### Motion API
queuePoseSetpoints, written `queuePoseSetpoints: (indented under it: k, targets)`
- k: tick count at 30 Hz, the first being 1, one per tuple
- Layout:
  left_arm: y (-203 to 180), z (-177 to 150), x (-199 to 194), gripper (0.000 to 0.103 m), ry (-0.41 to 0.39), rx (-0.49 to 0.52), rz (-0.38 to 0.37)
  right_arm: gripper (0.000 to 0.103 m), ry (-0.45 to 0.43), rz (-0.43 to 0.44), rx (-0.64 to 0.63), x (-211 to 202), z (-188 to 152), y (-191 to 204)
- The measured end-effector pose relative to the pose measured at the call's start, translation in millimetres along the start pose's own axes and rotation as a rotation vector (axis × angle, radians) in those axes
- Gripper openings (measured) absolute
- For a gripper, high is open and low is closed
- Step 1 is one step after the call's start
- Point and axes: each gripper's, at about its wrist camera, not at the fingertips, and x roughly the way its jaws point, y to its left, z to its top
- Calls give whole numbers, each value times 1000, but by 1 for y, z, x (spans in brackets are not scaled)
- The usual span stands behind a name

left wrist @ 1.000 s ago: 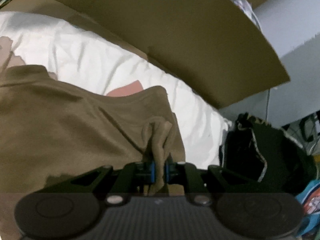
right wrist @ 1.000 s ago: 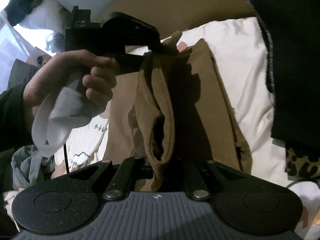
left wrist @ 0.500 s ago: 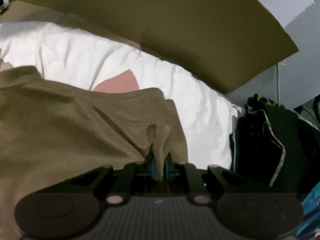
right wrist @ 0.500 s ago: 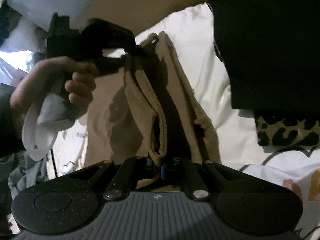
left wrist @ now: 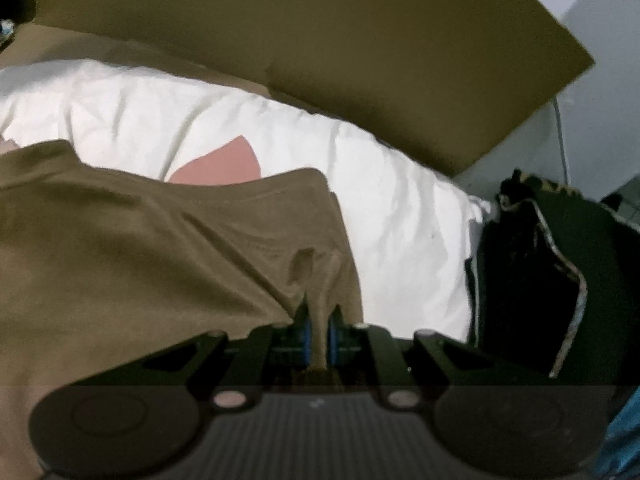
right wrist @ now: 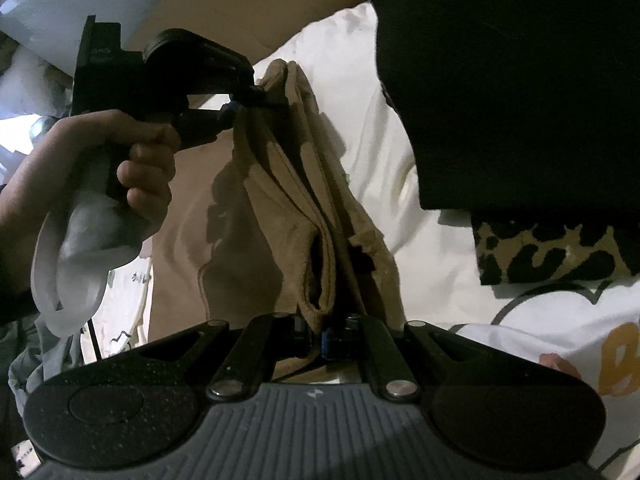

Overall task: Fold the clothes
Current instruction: 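Lift the brown shirt off the sheet with both grippers, then lower the held shirt edge onto the bed with both grippers, folding it over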

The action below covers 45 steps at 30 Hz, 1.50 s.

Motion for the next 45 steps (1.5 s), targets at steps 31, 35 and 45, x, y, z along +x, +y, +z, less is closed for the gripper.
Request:
queuePoseSetpoints:
  k: [31,35,45]
  targets:
    - [4,-20,-15,15,47,355,-51,41,-51,-94,-20,-24,24,13]
    - [-7,-13,-5,15,53,383,-37,46,-27,-108,-33,-15,24,17]
    - [-19,7,8,13,81,396,-25,41,4,-168,-76,10,4,24]
